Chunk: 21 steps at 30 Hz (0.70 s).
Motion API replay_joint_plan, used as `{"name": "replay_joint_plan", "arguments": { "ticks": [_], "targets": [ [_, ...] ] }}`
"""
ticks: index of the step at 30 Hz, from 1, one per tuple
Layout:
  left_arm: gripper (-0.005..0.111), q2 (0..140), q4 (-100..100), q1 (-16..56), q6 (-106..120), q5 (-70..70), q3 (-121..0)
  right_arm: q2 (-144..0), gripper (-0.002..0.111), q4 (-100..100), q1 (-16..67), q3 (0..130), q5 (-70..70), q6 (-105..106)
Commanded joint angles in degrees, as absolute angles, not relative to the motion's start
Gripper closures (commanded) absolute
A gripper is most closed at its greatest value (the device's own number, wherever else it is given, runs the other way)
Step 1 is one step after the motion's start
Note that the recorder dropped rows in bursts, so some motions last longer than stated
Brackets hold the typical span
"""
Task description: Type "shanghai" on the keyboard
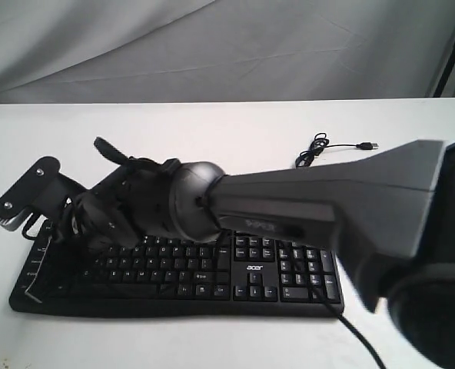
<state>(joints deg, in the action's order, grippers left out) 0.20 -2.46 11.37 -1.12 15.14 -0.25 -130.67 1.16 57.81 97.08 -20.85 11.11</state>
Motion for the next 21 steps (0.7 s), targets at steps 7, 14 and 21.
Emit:
{"name": "replay_joint_plan", "arguments": {
  "ticks": [7, 14, 21],
  "targets": [
    [0.107, 0.0, -2.51, 11.6, -1.28, 14.87, 0.0, -120.31, 0.108, 2.13, 54.47, 76.28, -9.12, 8.59],
    [0.107, 0.0, -2.51, 11.6, -1.28, 14.87, 0.0, -120.42, 0.108, 2.13, 54.47, 75.01, -6.59, 8.59],
    [0.107, 0.0, -2.51, 11.6, -1.28, 14.87, 0.0, -120.42, 0.108, 2.13, 54.47, 75.01, -5.86, 8.44]
  ]
}}
